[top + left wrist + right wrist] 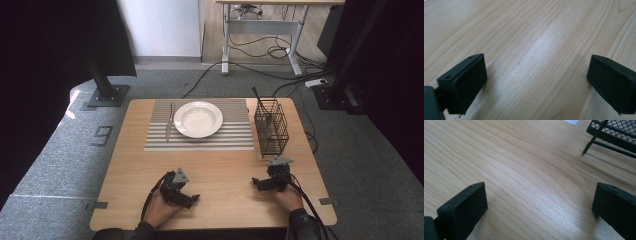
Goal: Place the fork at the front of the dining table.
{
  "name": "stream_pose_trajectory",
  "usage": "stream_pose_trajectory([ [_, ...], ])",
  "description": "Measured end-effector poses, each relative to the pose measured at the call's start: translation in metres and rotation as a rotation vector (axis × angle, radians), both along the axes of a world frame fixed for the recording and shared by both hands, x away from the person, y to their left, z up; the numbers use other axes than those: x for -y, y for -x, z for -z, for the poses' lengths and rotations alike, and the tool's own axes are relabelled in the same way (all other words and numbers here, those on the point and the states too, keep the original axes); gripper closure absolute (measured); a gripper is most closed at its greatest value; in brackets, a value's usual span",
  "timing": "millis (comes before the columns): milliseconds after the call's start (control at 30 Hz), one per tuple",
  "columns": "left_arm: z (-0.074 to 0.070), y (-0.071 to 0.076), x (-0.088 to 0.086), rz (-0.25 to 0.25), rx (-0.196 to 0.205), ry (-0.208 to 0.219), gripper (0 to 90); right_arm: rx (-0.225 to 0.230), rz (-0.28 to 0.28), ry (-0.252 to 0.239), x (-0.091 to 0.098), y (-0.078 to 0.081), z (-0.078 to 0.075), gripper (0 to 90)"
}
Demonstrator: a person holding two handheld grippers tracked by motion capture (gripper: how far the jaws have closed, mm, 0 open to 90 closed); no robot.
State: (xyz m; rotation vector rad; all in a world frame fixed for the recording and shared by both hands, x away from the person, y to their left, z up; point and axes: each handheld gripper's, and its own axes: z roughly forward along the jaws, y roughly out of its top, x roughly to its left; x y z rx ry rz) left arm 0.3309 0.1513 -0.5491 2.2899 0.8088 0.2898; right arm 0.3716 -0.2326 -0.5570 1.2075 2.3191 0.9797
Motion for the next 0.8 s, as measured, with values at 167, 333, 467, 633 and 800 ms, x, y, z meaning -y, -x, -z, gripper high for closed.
stream_pose_trajectory([
  [167, 0.0, -0.002, -0.002, -0.004, -0.014, 0.024, 3.2, 0.001, 0.001, 0.0, 0.0, 0.0, 0.0, 0.0],
  [333, 0.0, -0.003, -0.001, -0.003, -0.017, 0.021, 1.8, 0.001, 0.007, 0.0, 0.0, 0.001, 0.0, 0.0],
  [467, 0.0, -0.005, 0.001, -0.005, -0.02, 0.016, 0.2, 0.0, 0.014, 0.0, -0.001, 0.001, 0.0, 0.0],
  [633, -0.003, -0.007, 0.003, -0.003, -0.023, 0.016, 0.0, 0.0, 0.016, 0.0, -0.001, 0.001, 0.0, 0.0],
  [800, -0.018, -0.014, 0.008, 0.015, -0.012, 0.043, 0.0, 0.0, 0.019, 0.0, -0.001, 0.001, 0.0, 0.0],
])
